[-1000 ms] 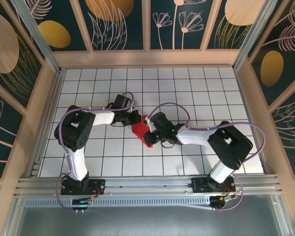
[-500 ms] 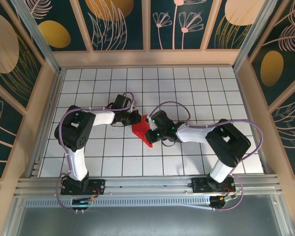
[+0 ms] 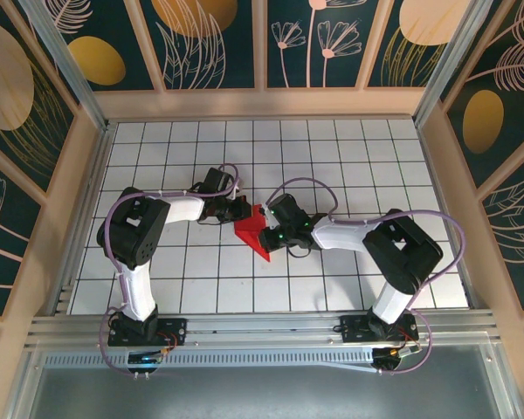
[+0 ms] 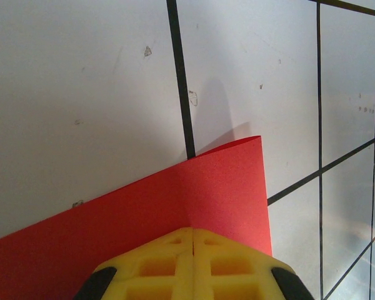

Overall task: Fold a paper plane with a square sheet of paper (fold left side to right side)
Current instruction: Third fold the triangle at the center of the table.

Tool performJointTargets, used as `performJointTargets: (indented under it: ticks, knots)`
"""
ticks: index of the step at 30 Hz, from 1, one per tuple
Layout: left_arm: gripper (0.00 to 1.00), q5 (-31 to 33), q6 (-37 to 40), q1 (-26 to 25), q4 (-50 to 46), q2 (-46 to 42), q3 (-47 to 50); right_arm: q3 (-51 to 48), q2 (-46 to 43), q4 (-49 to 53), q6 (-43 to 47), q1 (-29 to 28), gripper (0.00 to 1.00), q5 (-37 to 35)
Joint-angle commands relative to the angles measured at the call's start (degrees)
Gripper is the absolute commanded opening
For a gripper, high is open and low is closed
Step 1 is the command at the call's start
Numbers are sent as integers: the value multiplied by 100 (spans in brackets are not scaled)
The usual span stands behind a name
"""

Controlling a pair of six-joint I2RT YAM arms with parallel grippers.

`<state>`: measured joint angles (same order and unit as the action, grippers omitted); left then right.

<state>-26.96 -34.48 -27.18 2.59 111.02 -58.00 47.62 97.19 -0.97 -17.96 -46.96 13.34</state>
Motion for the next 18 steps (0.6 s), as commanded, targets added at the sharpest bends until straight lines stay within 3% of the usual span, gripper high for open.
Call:
performJointTargets:
  ticks: [1,18]
  knots:
    - [0,235,143,-75,-408,204,41,133,132,141,91,43,0,-91]
    - [0,261,143,-77,-417,195,53,281,254,171,34,47,0,-289]
